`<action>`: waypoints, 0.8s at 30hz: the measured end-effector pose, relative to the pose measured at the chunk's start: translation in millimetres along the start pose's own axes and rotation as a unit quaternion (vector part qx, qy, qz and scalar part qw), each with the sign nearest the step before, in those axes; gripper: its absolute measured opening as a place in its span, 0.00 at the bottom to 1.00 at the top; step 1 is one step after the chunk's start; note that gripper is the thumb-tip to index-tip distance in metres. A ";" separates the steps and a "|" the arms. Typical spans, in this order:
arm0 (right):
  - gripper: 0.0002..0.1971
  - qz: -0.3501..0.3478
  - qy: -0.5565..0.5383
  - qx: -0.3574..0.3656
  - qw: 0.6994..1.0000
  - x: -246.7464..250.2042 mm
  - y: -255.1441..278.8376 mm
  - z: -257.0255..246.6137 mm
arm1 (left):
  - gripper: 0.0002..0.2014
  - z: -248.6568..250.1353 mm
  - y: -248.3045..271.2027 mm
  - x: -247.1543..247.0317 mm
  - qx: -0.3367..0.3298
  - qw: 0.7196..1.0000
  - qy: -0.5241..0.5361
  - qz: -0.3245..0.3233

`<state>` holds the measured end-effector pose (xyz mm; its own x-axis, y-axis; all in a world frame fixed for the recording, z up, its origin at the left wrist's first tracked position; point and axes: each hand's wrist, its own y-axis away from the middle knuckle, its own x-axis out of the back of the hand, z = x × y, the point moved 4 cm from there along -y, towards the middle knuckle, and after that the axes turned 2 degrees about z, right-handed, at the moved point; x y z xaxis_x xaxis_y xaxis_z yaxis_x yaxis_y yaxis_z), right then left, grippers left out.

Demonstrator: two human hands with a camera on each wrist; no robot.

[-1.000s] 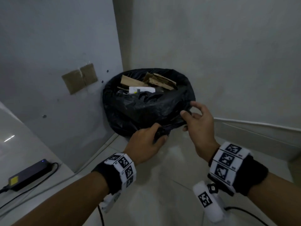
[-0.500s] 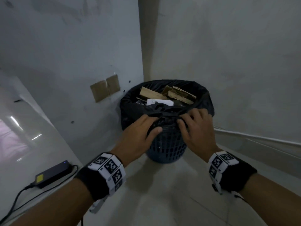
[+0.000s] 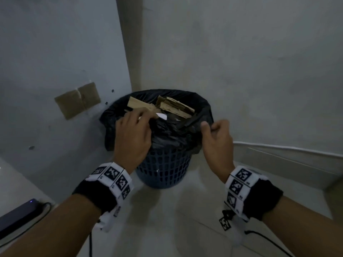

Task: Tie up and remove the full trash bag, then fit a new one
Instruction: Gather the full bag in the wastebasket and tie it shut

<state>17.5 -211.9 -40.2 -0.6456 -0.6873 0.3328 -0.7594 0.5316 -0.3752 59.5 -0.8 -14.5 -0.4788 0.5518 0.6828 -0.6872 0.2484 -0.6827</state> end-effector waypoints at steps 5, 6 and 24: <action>0.46 -0.210 0.011 -0.375 0.903 -4.7 4.2 48.3 | 0.19 19.0 11.8 -2.6 -0.091 0.993 0.022 -0.070; 0.47 -0.244 -0.001 -0.379 0.893 -7.4 5.4 47.6 | 0.22 21.8 13.1 -5.3 -0.089 0.992 0.010 -0.088; 0.18 -0.021 -0.094 0.073 0.993 7.1 -19.3 -28.8 | 0.25 18.0 13.7 -13.3 -0.015 0.998 0.003 -0.060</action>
<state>25.3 -212.8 -5.6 -0.5763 -0.7950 0.1892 -0.7570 0.4321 -0.4901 46.6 -19.1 -28.2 -0.3918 0.5211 0.7582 -0.7224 0.3361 -0.6043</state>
